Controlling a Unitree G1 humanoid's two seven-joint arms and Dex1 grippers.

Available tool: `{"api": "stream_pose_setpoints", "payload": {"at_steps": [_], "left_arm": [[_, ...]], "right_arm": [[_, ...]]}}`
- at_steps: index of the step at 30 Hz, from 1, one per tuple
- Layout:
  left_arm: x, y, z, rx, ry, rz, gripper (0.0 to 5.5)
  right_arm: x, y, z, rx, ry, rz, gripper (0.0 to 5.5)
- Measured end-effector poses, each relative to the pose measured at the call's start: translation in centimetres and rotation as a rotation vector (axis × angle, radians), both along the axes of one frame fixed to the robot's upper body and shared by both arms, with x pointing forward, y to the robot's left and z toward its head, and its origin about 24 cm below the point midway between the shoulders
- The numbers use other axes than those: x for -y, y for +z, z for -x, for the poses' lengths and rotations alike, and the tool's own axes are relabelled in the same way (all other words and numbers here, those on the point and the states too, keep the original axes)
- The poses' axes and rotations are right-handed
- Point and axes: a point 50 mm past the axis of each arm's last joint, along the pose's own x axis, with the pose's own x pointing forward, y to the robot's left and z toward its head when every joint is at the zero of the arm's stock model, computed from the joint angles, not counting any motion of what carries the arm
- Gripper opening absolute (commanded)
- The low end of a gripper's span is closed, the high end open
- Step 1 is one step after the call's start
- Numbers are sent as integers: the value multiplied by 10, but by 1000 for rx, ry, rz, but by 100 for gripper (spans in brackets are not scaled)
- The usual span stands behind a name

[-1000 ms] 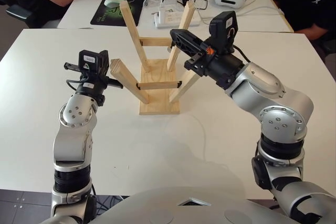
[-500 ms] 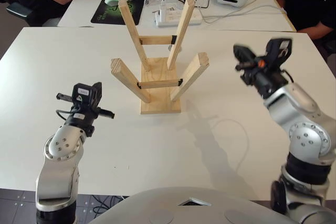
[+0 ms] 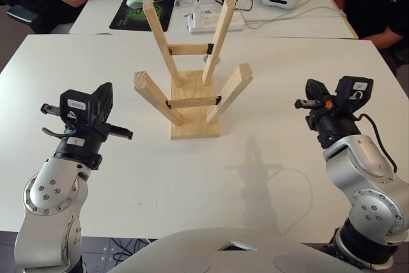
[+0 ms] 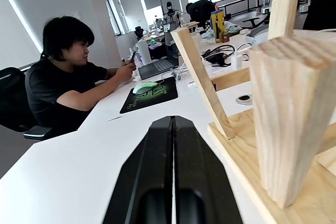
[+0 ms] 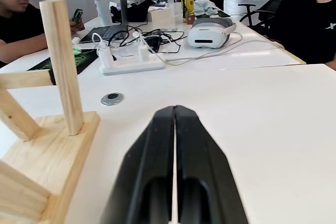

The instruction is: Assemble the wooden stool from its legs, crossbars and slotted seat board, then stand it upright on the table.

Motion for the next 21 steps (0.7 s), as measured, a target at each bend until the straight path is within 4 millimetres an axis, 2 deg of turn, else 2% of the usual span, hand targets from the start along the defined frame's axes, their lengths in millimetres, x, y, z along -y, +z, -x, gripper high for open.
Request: {"api": "stream_pose_setpoints", "payload": {"at_steps": [1,2,4,8,9,11,13,15,18,19,21], "left_arm": [[11,-2,-2,-11,-61,20,0],[18,-3,-3,-16,-100,29,0],[18,-6,-4,-31,-50,10,0],[21,-10,-4,-58,-57,6,0],[21,-10,-4,-62,-56,8,0],[12,-10,-4,-59,11,-2,0],[-1,-12,-1,-64,105,15,0],[-14,-16,3,-72,202,32,0],[-25,-19,7,-85,272,51,0],[-23,-19,7,-82,258,72,0],[-6,-20,3,-88,138,101,0]], "right_arm": [[-29,8,0,43,218,-12,3],[-44,13,3,68,341,-11,3],[-53,18,6,103,441,67,3],[-45,3,0,9,393,114,3],[-36,-5,-4,-36,327,137,3],[-4,-16,-10,-106,95,218,3],[19,-17,-10,-120,-76,256,3],[32,-14,-10,-110,-171,262,3],[28,-12,-9,-92,-169,216,3],[22,-12,-9,-85,-141,179,3],[4,-9,-12,-62,-17,111,3]]}}
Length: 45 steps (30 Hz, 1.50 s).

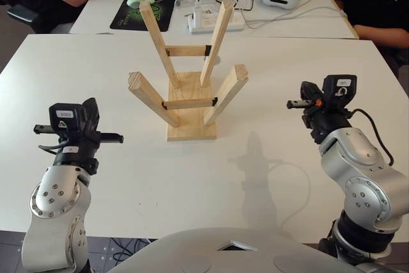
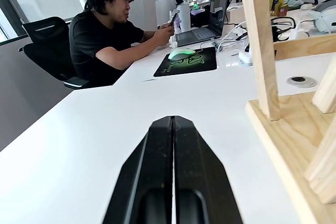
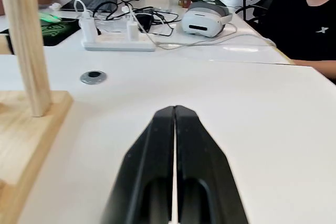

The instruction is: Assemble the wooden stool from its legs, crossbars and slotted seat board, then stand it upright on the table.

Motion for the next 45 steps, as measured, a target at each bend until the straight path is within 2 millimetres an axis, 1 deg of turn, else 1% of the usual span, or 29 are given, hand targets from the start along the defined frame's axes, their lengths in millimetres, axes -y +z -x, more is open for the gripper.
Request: {"api": "stream_pose_setpoints", "payload": {"at_steps": [2,3,4,6,7,9,11,12,14,17,20,22,23,25,26,27,29,31,32,33,35,37,39,41,42,45], "left_arm": [[32,3,-5,11,-222,54,0],[43,7,-8,34,-295,64,0],[47,9,-13,48,-301,52,0],[51,12,-20,65,-322,22,0],[52,14,-21,71,-329,12,0],[54,14,-21,69,-350,-4,0],[49,11,-19,44,-336,-24,0],[40,6,-18,21,-282,-46,0],[25,2,-17,-6,-189,-83,0],[8,6,-17,14,-81,-111,0],[1,9,-17,35,-27,-120,0],[3,11,-17,48,-33,-116,0],[5,10,-17,51,-44,-107,0],[9,13,-18,75,-60,-91,0],[10,17,-21,100,-66,-84,0],[11,26,-25,153,-74,-80,0],[12,45,-35,260,-92,-51,0],[9,71,-52,376,-112,6,0],[8,79,-57,402,-120,33,0],[4,91,-66,438,-134,99,0],[3,107,-78,467,-185,208,0],[10,115,-85,455,-266,297,0],[18,117,-90,420,-335,379,0],[27,114,-93,355,-410,474,0],[31,112,-93,321,-445,503,0],[36,109,-95,221,-545,506,0]], "right_arm": [[-30,13,0,70,213,-72,3],[-44,20,2,110,312,-87,3],[-45,26,0,151,311,-79,3],[-43,30,-1,171,303,-49,3],[-40,28,-2,159,294,-40,3],[-35,18,-4,100,267,-37,3],[-23,7,-6,41,183,-6,3],[-10,3,-7,17,100,32,3],[7,-2,-6,-8,-21,72,3],[18,-3,-4,-22,-99,90,3],[23,0,-4,-7,-130,92,3],[17,3,-7,14,-92,59,3],[11,7,-8,41,-54,26,3],[1,19,-11,131,19,-21,3],[0,27,-12,183,33,-37,3],[-2,36,-14,237,41,-53,3],[-2,51,-18,319,50,-73,3],[-2,66,-24,398,64,-95,3],[-2,70,-27,415,68,-102,3],[-1,76,-30,440,77,-117,3],[-3,87,-35,478,121,-151,3],[-12,94,-37,502,187,-185,3],[-22,95,-38,500,244,-211,3],[-33,91,-39,479,298,-216,3],[-35,90,-39,471,308,-214,3],[-34,78,-42,424,292,-213,3]]}}
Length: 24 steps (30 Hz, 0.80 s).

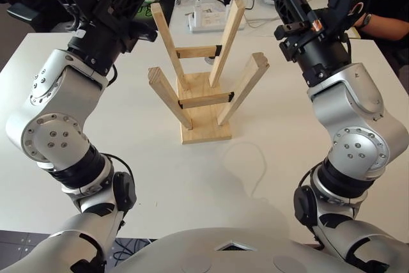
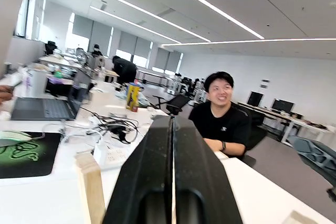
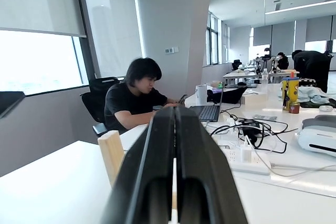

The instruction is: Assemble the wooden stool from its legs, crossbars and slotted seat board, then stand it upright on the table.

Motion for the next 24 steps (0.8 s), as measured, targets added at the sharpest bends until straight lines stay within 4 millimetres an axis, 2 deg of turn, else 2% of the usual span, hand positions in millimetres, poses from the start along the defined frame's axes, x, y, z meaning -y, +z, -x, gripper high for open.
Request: {"api": "stream_pose_setpoints", "payload": {"at_steps": [2,5,9,15,17,19,21,24], "left_arm": [[-4,8,0,3,-55,-68,0],[-4,18,0,18,-121,-115,0],[2,20,0,9,-190,-106,0],[15,26,4,16,-256,-69,0],[20,6,7,-60,-281,-103,0],[21,-33,10,-207,-303,-113,0],[22,-41,18,-191,-322,-110,0],[25,-42,17,-164,-324,-96,0]], "right_arm": [[6,-16,-2,-62,-45,9,3],[11,-29,-2,-98,-88,23,3],[12,-38,-2,-122,-104,33,3],[12,-39,-3,-115,-124,41,3],[12,-39,-3,-116,-125,41,3],[12,-39,-3,-116,-126,40,3],[11,-38,-3,-114,-124,42,3],[8,-35,-3,-101,-111,48,3]]}}
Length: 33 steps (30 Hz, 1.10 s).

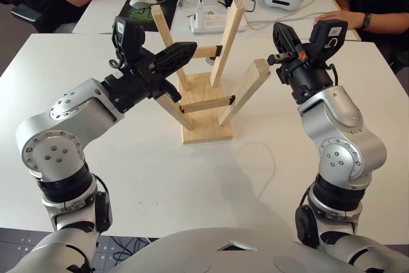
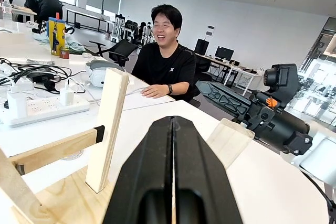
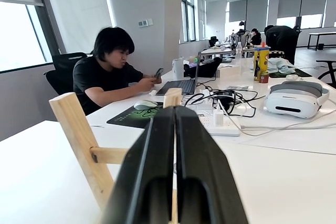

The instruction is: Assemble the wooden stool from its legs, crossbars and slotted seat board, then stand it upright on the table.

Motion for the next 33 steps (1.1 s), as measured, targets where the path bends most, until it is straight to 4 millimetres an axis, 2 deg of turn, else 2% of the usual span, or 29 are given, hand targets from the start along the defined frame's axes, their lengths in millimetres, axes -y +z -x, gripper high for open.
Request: {"api": "stream_pose_setpoints", "payload": {"at_steps": [3,8,13,15,16,19,22,25,28,31,33], "left_arm": [[2,12,-14,26,46,39,0],[5,70,-22,234,78,131,0],[-5,110,-21,340,100,153,0],[-7,107,-18,337,92,119,0],[-9,96,-17,307,92,75,0],[-13,46,-19,119,73,-32,0],[-13,4,-12,-21,15,-75,0],[-15,4,-13,-3,25,-64,0],[-15,14,-23,32,56,-47,0],[-15,39,-28,126,80,12,0],[-21,64,-30,229,129,64,0]], "right_arm": [[-1,-1,0,-3,5,5,3],[-3,-4,1,-14,9,6,3],[0,-7,2,-19,-6,7,3],[1,-8,2,-21,-13,9,3],[1,-8,1,-21,-16,10,3],[2,-8,1,-20,-21,9,3],[2,-7,1,-18,-17,9,3],[0,-4,1,-8,-5,11,3],[0,-4,1,-7,-2,13,3],[2,-1,0,2,-6,2,3],[6,15,-2,68,-10,-25,3]]}}
